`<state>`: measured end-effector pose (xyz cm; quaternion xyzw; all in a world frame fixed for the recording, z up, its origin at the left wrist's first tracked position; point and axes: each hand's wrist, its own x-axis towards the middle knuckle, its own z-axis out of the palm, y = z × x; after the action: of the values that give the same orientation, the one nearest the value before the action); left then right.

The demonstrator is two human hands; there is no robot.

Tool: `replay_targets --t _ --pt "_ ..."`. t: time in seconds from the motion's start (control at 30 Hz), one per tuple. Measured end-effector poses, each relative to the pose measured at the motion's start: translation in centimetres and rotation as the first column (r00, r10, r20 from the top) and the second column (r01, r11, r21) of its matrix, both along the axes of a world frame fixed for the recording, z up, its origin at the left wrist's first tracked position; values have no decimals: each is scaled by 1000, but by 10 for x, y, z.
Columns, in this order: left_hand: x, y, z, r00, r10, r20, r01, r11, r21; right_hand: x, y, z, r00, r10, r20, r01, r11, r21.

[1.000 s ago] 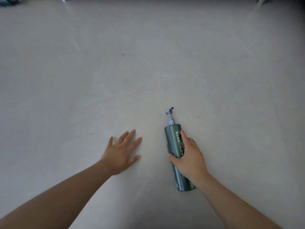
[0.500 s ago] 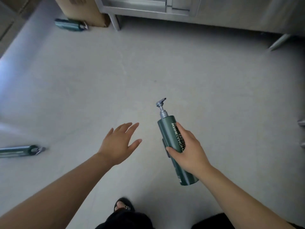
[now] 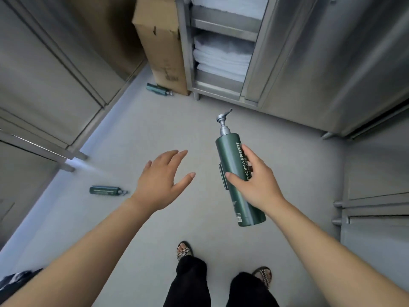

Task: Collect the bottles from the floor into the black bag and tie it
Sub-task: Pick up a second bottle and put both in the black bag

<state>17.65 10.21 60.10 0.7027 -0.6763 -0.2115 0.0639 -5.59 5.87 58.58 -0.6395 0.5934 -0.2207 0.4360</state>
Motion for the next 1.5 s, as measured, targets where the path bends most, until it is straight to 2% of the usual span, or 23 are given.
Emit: replay_targets --t 0.13,0.27,0.5,0.67,0.9,1.23,1.5 --pt "29 7 65 1000 5 11 -4 992 -125 25 5 64 999 -7 36 9 997 -76" --pt "57 17 98 999 -8 53 17 983 -181 53 16 98 998 17 53 -9 987 -159" --pt "92 32 105 997 -12 73 25 982 -189 92 35 110 996 23 90 -5 982 -188" --pt "93 21 102 1000 -5 18 8 981 -192 92 20 114 997 9 77 6 981 -192" --pt "99 -13 95 997 79 -13 -80 987 -139 94 -43 110 992 48 113 -25 981 -194" --pt "104 -122 114 984 148 97 -134 981 -138 103 -174 113 977 151 150 -117 970 -215" --pt "119 -156 112 946 318 64 -310 944 -118 129 -241 105 946 281 163 -250 950 -188"
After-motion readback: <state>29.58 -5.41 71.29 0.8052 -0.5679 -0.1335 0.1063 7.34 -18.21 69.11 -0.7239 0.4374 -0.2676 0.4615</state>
